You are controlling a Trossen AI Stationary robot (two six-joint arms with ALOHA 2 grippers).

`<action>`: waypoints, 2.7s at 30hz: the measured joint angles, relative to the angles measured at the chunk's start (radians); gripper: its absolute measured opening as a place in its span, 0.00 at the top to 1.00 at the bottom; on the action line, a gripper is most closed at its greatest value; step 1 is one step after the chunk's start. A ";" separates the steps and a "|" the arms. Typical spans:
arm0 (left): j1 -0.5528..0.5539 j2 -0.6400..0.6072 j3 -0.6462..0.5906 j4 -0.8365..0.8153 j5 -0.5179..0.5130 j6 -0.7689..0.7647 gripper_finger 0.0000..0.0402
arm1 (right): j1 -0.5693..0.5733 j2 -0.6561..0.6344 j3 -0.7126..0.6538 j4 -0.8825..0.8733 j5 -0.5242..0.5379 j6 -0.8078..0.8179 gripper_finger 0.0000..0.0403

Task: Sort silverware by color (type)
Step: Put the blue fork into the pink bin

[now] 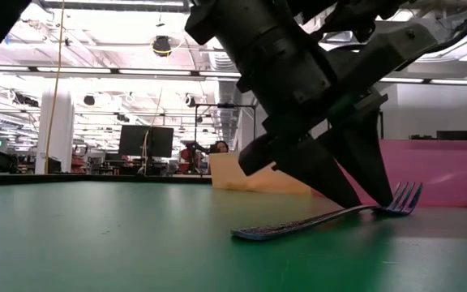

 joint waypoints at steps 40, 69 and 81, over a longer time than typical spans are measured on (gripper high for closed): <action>-0.047 -0.139 -0.010 -0.586 -0.227 0.216 1.00 | -0.011 -0.001 0.000 0.002 0.000 -0.020 0.77; -0.019 -1.078 -1.194 1.018 -0.227 0.387 1.00 | 0.016 0.071 -0.017 0.349 -0.002 -0.241 0.77; 0.144 -1.078 -1.191 1.168 0.021 0.555 1.00 | -0.011 0.334 -0.137 0.917 -0.001 -0.339 0.77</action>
